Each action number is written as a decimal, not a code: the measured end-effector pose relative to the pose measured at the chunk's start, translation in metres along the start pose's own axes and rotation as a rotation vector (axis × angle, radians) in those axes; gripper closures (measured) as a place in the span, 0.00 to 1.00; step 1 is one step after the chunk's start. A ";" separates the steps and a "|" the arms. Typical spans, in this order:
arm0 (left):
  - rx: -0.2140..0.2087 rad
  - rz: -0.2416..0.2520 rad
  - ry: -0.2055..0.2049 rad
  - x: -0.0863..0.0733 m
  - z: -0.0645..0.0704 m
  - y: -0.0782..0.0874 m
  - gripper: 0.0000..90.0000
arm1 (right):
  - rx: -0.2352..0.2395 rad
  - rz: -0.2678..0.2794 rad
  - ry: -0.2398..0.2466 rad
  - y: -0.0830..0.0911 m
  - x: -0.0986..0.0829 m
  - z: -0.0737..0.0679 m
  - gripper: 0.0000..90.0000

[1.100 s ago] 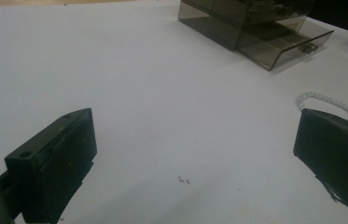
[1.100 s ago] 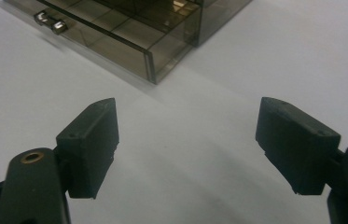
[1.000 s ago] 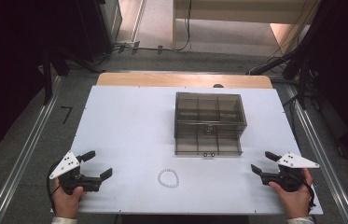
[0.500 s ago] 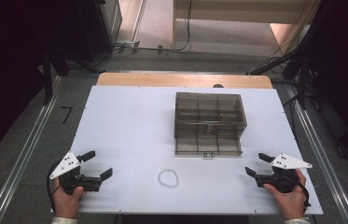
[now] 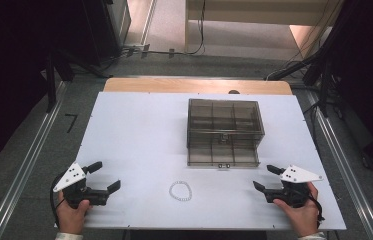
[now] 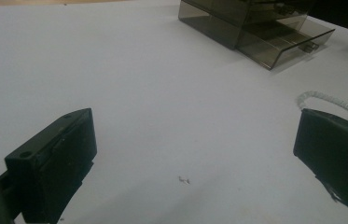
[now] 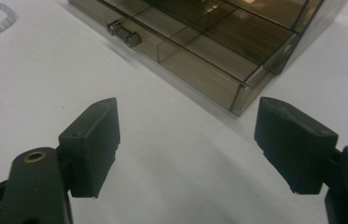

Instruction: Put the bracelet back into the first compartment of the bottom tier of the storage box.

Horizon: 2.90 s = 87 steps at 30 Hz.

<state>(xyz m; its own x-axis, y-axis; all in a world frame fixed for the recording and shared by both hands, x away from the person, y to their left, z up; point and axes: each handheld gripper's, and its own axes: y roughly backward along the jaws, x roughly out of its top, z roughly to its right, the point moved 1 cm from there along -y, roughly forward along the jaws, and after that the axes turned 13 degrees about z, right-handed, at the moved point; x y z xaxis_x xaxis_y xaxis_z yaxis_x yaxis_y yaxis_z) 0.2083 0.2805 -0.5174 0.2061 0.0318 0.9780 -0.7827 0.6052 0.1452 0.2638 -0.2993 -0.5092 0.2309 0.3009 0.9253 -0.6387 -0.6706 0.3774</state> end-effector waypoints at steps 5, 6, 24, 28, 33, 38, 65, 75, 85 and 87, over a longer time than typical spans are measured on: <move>0.002 0.000 0.001 0.000 0.000 0.000 0.00 | 0.011 -0.002 0.001 -0.005 0.001 -0.005 0.23; 0.002 0.000 0.001 0.000 0.000 0.000 0.00 | 0.013 0.000 0.001 -0.007 0.002 -0.006 0.23; 0.001 -0.001 0.000 0.000 0.000 0.000 0.00 | 0.094 -0.008 0.024 -0.035 0.012 -0.033 0.23; 0.000 -0.001 0.000 0.000 0.000 0.000 0.00 | 0.108 -0.017 0.040 -0.043 0.013 -0.040 0.23; -0.001 0.000 0.001 0.000 0.000 0.000 0.00 | 0.127 -0.014 0.041 -0.049 0.016 -0.046 0.23; -0.001 0.000 0.001 0.000 0.000 0.000 0.00 | 0.145 -0.013 0.046 -0.055 0.020 -0.052 0.24; -0.006 0.002 0.005 0.000 0.000 0.000 0.00 | 0.230 -0.033 0.087 -0.093 0.035 -0.086 0.24; -0.006 0.001 0.004 0.000 0.000 0.000 0.00 | 0.239 -0.047 0.095 -0.103 0.038 -0.093 0.25; -0.006 0.002 0.004 0.000 0.000 0.000 0.00 | 0.256 -0.054 0.099 -0.113 0.043 -0.101 0.25; -0.006 0.002 0.005 0.000 0.000 0.000 0.00 | 0.271 -0.057 0.104 -0.116 0.044 -0.103 0.25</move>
<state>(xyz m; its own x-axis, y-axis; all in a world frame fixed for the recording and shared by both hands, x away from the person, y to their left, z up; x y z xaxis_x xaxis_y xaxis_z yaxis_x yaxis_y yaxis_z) 0.2087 0.2808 -0.5176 0.2076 0.0367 0.9775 -0.7797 0.6097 0.1427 0.2726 -0.1384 -0.5163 0.1751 0.4017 0.8989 -0.4047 -0.8029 0.4376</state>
